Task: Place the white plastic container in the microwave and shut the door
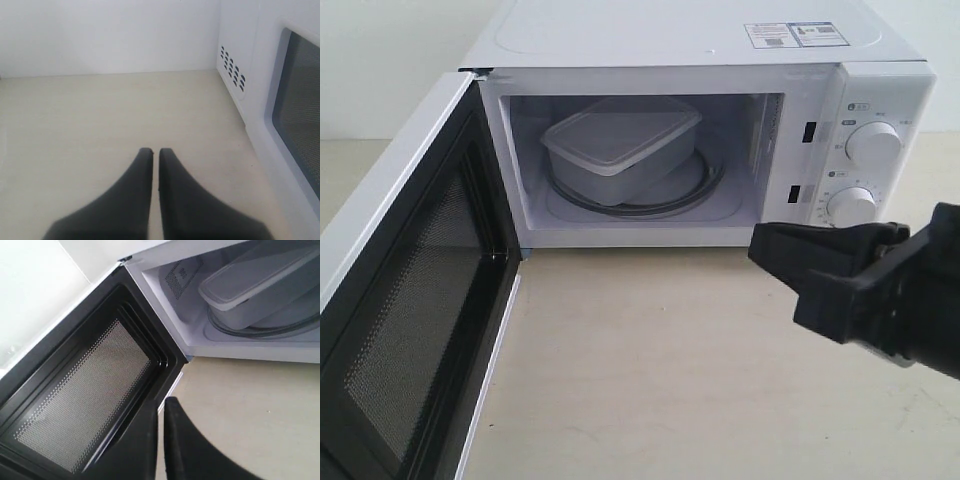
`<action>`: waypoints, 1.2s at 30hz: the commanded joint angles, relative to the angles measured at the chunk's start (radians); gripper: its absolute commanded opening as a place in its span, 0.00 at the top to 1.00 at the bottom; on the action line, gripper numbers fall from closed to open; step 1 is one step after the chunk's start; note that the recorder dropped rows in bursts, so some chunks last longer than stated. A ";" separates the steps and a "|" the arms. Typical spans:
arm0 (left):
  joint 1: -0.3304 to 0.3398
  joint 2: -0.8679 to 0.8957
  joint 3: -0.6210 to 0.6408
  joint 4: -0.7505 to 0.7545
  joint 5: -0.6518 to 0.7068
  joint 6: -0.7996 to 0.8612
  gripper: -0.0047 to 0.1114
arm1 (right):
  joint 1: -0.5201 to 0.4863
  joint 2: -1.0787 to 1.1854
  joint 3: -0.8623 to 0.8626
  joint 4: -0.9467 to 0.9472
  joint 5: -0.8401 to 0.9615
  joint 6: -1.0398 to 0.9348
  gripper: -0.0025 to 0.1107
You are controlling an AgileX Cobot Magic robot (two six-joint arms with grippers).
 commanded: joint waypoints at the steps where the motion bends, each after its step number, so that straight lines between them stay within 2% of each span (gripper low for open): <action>1: -0.008 -0.003 0.003 -0.007 -0.004 -0.009 0.92 | 0.002 -0.003 0.006 -0.010 0.061 -0.036 0.98; 10: -0.008 -0.003 0.003 -0.007 -0.004 -0.009 0.92 | 0.002 -0.003 0.006 -0.010 0.065 -0.048 0.98; 13: -0.008 -0.003 0.003 0.044 -0.067 -0.009 0.92 | 0.002 -0.003 0.006 -0.010 0.068 -0.061 0.98; 17: -0.008 -0.003 0.003 0.074 -0.311 -0.009 0.92 | 0.002 -0.003 0.006 -0.010 0.072 -0.064 0.98; 27: -0.008 -0.003 0.003 0.074 -1.120 -0.062 0.92 | 0.002 -0.003 0.006 -0.010 0.072 -0.077 0.98; 28: -0.008 -0.003 0.003 0.074 -1.134 -0.088 0.92 | 0.002 -0.003 0.006 -0.010 0.068 -0.077 0.98; 30: -0.008 -0.003 0.000 0.068 -1.072 -0.259 0.92 | 0.002 -0.003 0.006 -0.010 0.066 -0.083 0.98; 33: -0.008 -0.003 -0.062 0.009 -0.771 -0.515 0.92 | 0.002 -0.003 0.006 -0.010 0.072 -0.085 0.98; 35: -0.008 -0.003 -0.119 -0.061 -0.590 -0.531 0.92 | 0.002 -0.003 0.006 -0.010 0.081 -0.091 0.98; 36: -0.008 -0.003 -0.144 -0.064 -0.556 -0.502 0.92 | 0.002 -0.003 0.006 -0.010 0.086 -0.096 0.98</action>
